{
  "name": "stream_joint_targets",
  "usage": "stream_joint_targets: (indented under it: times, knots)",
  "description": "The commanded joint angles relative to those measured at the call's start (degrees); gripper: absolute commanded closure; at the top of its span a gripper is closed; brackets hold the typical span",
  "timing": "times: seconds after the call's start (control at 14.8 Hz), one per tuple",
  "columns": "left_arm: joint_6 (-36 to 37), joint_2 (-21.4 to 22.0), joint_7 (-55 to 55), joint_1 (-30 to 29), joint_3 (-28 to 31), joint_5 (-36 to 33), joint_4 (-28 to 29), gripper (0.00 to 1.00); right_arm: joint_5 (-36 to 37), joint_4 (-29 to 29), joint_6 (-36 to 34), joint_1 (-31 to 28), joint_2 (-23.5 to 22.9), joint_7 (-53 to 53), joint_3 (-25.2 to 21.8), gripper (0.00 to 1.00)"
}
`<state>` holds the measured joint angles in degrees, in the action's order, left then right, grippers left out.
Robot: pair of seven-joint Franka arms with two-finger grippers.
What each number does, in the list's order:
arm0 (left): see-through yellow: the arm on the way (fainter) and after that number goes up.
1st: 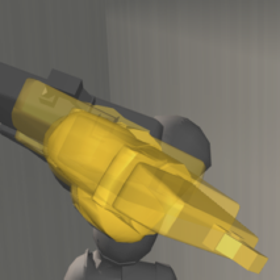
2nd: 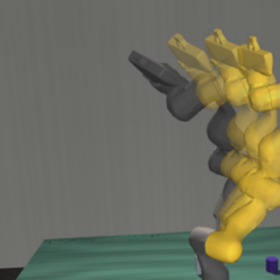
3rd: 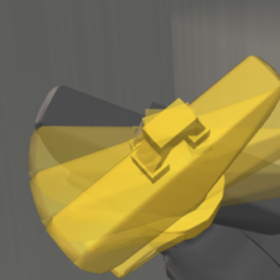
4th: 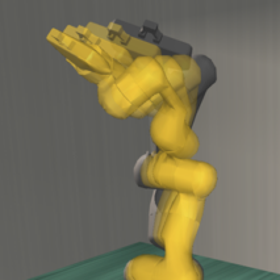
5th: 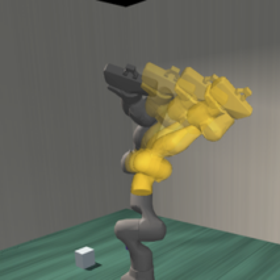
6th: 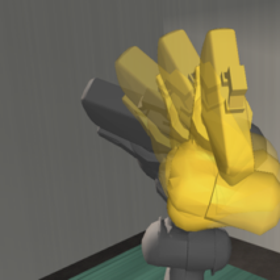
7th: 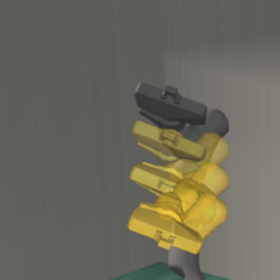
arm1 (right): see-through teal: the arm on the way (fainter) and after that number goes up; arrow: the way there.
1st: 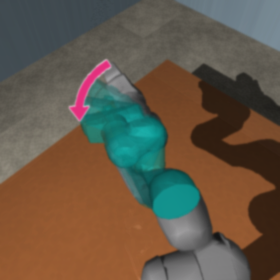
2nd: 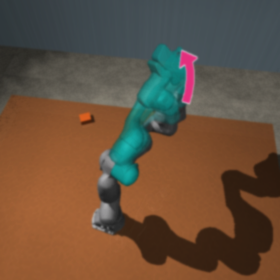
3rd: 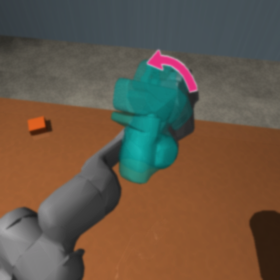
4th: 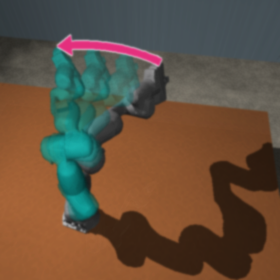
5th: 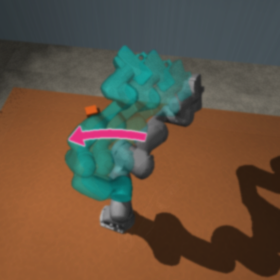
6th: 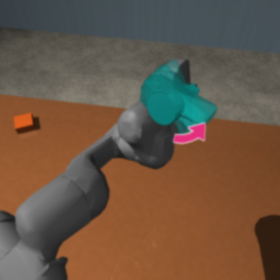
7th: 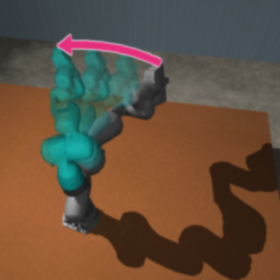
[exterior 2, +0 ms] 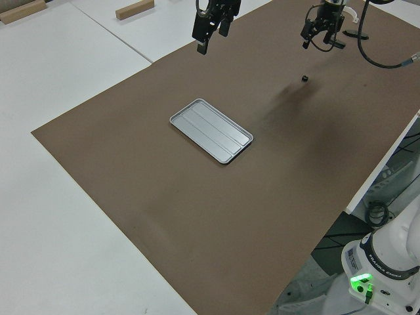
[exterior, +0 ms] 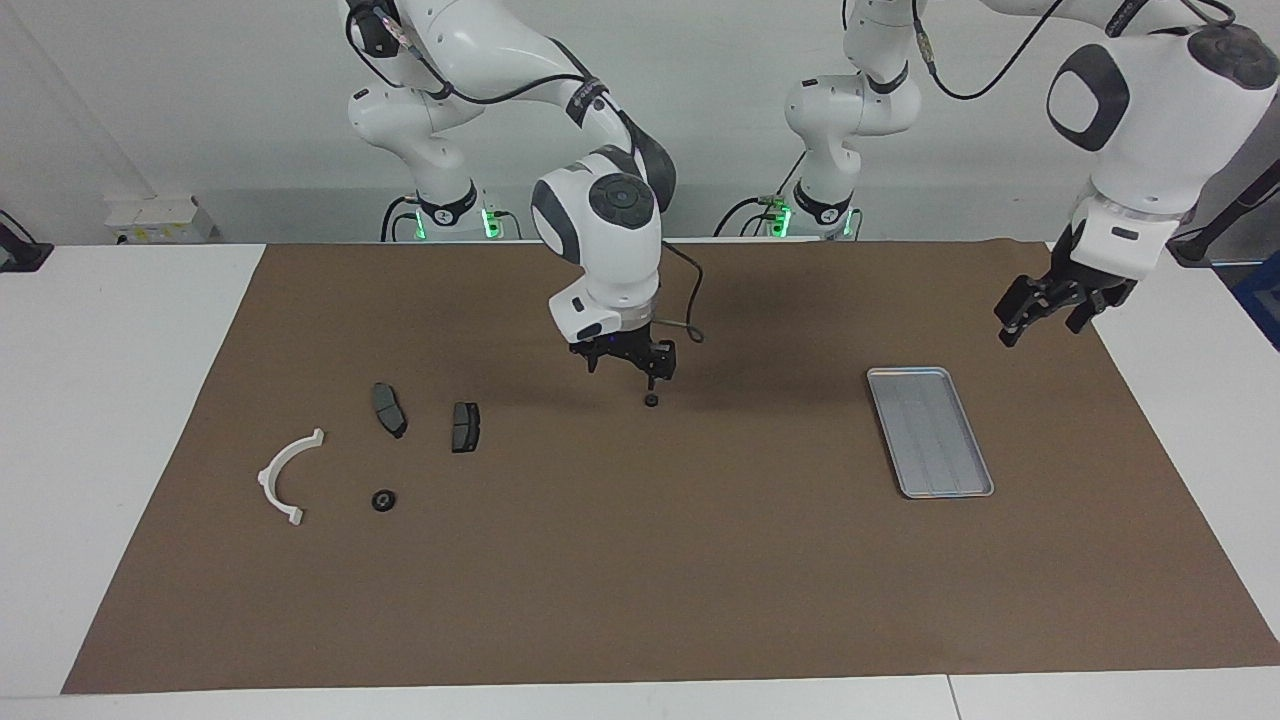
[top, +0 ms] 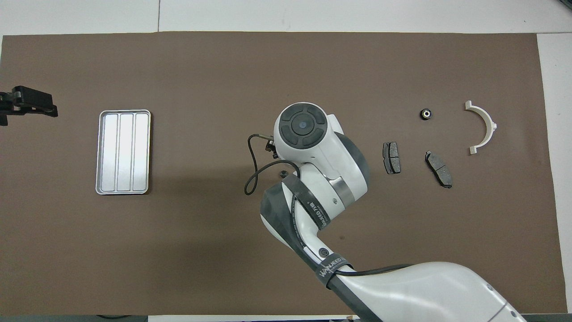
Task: Place bearing gear from tray to pile
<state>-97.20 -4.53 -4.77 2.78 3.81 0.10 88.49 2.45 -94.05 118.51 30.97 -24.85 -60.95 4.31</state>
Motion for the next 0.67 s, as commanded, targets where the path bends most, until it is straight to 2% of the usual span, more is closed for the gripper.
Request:
stream_joint_targets:
  times: [0.0,0.27,0.61]
  knots:
    - [2.54,0.92,0.11,-0.23,-0.03,3.49,-1.31,0.0,3.34,0.89,6.53,2.08,-5.37,-6.63,-0.35,0.0]
    - [0.97,7.24,0.82,-0.76,0.14,3.68,6.5,0.0,3.18,0.63,7.7,1.56,-7.14,-7.96,-0.35,0.0]
    - [3.76,6.99,0.99,-0.67,0.06,2.45,4.85,0.0,2.56,0.1,6.47,1.99,-7.23,-10.24,-0.26,0.03]
